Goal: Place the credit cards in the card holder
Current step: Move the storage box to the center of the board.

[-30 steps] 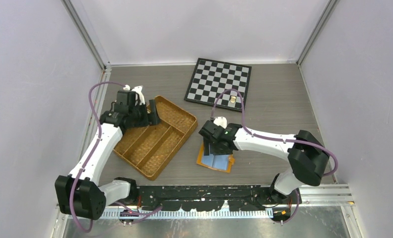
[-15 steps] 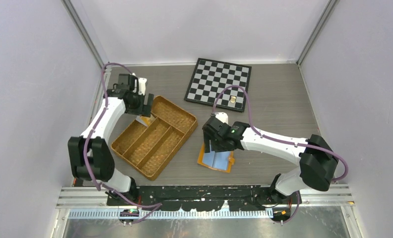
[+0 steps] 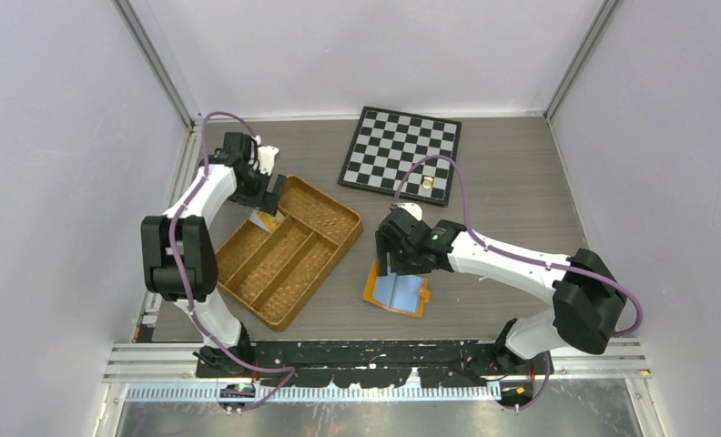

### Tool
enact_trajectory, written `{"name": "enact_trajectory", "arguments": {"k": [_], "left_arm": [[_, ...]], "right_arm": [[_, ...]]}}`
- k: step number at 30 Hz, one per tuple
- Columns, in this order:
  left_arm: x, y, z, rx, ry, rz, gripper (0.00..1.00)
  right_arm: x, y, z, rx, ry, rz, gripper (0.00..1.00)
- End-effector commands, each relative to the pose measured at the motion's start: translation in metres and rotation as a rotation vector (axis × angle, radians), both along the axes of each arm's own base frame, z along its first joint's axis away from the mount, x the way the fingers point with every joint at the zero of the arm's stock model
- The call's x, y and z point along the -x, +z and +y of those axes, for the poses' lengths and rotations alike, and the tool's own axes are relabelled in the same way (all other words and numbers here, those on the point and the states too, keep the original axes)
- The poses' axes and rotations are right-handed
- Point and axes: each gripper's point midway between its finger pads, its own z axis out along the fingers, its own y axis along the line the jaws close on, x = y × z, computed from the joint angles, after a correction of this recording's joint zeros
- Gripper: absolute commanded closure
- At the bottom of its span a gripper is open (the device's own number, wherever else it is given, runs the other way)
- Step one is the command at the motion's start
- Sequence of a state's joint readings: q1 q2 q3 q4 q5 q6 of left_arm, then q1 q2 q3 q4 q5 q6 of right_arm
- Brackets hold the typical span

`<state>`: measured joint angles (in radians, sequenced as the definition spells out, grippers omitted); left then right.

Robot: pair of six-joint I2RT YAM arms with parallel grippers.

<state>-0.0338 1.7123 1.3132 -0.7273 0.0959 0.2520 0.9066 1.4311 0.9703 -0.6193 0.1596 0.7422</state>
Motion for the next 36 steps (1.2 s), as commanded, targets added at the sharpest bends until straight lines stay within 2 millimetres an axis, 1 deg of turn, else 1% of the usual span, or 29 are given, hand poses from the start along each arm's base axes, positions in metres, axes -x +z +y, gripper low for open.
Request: {"name": "enact_trajectory", "arguments": {"k": [1,6,9,12,16,17,18,29,33,36], "left_arm": [[-0.022,-0.002,0.002,0.003,-0.024,-0.026,0.12],[-0.03,-0.01,0.007,-0.001,-0.013,-0.007,0.12],[-0.031,-0.016,0.013,-0.02,0.005,0.008,0.12],[-0.033,-0.017,0.022,-0.061,0.033,0.014,0.14],[-0.035,-0.011,0.023,-0.067,0.048,-0.009,0.14],[-0.035,-0.009,0.032,-0.063,0.068,-0.015,0.14],[-0.035,-0.008,0.035,-0.059,0.076,-0.016,0.14],[-0.033,0.004,0.042,0.017,0.115,-0.019,0.14],[-0.031,0.006,0.047,0.026,0.134,-0.012,0.14],[-0.031,0.008,0.047,0.048,0.142,-0.014,0.16]], "right_arm": [[-0.006,0.015,0.003,-0.053,0.005,-0.04,0.24],[-0.008,0.015,0.002,-0.056,-0.005,-0.038,0.24],[-0.008,0.013,0.003,-0.057,-0.01,-0.029,0.24],[-0.008,0.014,0.004,-0.061,-0.013,-0.028,0.24],[-0.009,0.014,0.004,-0.063,-0.02,-0.026,0.24],[-0.009,0.015,0.005,-0.065,-0.019,-0.027,0.24],[-0.009,0.015,0.005,-0.066,-0.021,-0.026,0.24],[-0.009,0.015,0.007,-0.071,-0.028,-0.019,0.24],[-0.01,0.014,0.007,-0.072,-0.03,-0.015,0.24],[-0.01,0.014,0.008,-0.072,-0.03,-0.015,0.25]]}}
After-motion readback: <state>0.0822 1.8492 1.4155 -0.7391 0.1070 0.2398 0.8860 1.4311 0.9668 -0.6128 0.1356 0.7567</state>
